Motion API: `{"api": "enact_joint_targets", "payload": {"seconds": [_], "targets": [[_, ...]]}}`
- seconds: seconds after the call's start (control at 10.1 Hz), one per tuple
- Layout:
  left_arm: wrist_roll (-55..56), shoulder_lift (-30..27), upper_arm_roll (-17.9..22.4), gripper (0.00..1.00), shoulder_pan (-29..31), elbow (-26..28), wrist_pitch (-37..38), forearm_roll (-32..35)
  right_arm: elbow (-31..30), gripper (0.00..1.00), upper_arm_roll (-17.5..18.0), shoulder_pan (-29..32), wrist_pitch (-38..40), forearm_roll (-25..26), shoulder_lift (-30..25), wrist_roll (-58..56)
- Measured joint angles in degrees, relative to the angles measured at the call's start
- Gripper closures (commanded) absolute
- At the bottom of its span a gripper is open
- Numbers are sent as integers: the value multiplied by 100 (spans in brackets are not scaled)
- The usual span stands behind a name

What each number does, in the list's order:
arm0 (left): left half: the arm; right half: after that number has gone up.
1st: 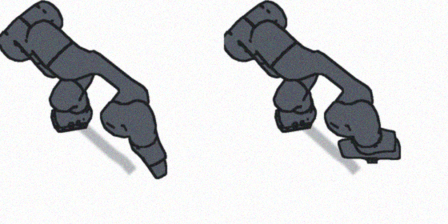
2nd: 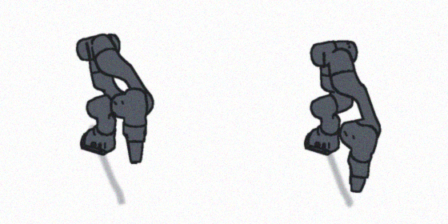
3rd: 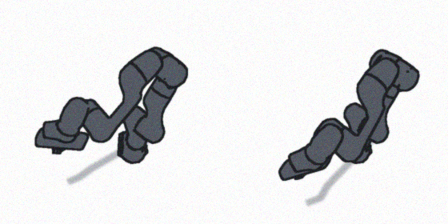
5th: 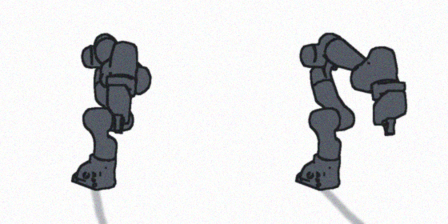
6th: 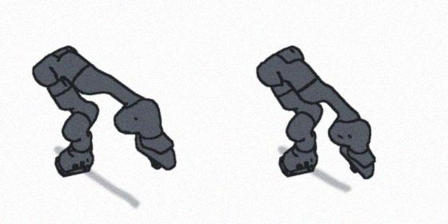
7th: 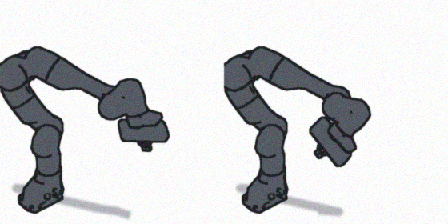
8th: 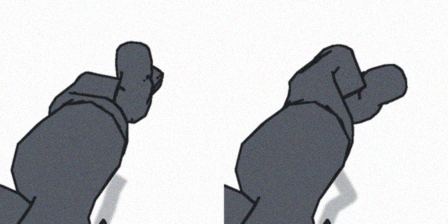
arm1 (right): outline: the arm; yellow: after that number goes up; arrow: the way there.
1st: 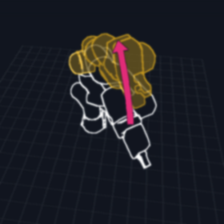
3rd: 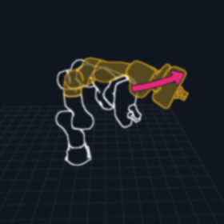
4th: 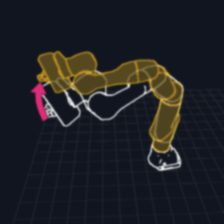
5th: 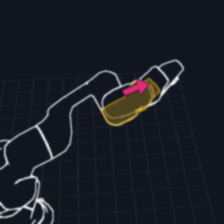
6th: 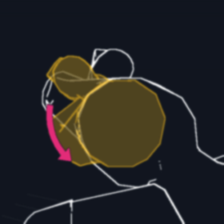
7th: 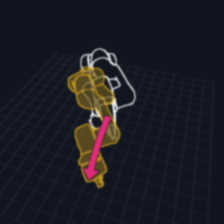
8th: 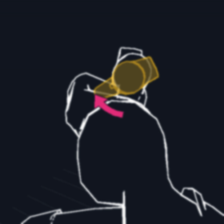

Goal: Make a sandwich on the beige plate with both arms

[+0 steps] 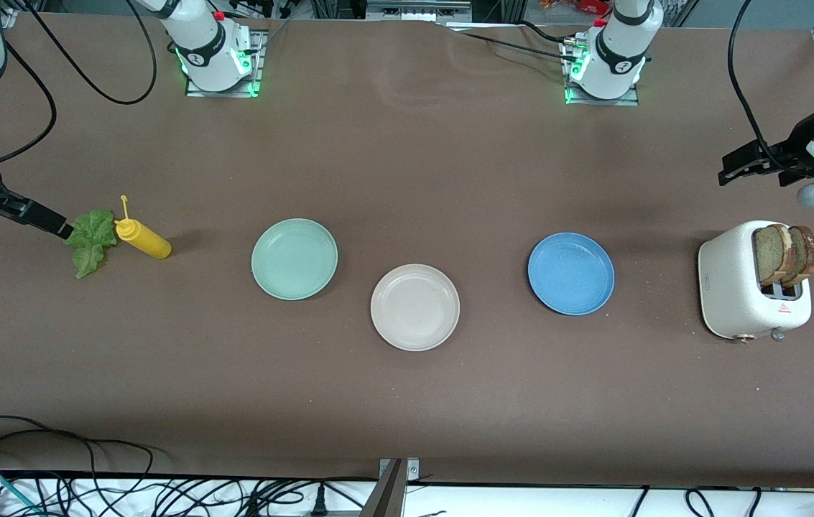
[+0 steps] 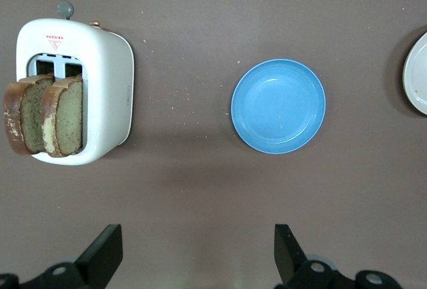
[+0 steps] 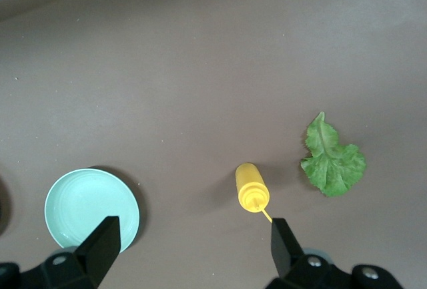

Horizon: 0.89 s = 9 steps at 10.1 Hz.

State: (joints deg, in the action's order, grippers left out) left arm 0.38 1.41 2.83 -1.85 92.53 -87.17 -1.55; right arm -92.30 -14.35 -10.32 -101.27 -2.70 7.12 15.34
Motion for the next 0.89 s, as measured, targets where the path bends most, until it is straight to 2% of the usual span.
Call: {"api": "enact_joint_targets", "payload": {"seconds": [0.89], "targets": [[0,59,0,0,0,0,-26,0,0,0,0,8,-70,-2,13,-3]]}}
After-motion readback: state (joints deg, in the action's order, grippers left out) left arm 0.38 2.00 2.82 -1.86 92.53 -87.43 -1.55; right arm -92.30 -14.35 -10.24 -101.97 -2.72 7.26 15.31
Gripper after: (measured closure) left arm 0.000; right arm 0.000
